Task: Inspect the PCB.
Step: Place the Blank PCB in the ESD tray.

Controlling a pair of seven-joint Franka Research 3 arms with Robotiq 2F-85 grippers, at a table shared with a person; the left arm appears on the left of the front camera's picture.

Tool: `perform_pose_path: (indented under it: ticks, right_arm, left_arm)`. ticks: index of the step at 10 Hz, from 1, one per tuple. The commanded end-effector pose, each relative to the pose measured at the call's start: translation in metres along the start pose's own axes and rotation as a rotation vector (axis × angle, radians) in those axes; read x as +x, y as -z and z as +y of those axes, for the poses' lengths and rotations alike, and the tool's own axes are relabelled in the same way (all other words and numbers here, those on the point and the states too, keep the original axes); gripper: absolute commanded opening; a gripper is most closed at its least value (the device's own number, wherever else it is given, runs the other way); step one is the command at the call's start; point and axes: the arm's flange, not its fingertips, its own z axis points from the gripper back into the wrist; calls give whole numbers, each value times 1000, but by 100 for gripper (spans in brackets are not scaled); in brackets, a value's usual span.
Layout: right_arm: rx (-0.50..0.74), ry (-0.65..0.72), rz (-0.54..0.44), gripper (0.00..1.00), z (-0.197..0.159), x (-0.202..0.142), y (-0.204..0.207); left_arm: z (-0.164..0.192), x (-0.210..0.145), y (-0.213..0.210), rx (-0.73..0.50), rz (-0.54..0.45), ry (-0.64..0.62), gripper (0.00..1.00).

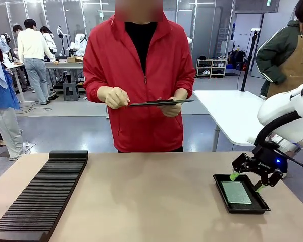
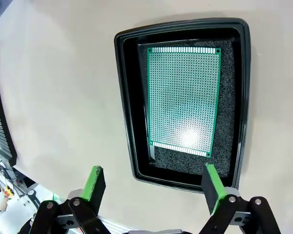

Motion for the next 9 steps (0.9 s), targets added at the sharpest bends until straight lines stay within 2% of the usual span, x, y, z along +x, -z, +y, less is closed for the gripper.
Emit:
perform_pose_path:
  ticks: [1,9]
  right_arm:
    - [2,-5,0,100,2,1,1]
    - [0,0,0,100,0,0,0]
  left_arm:
    - [-3,0,0,4,2,-1,100]
    - [-3,0,0,4,2,-1,100]
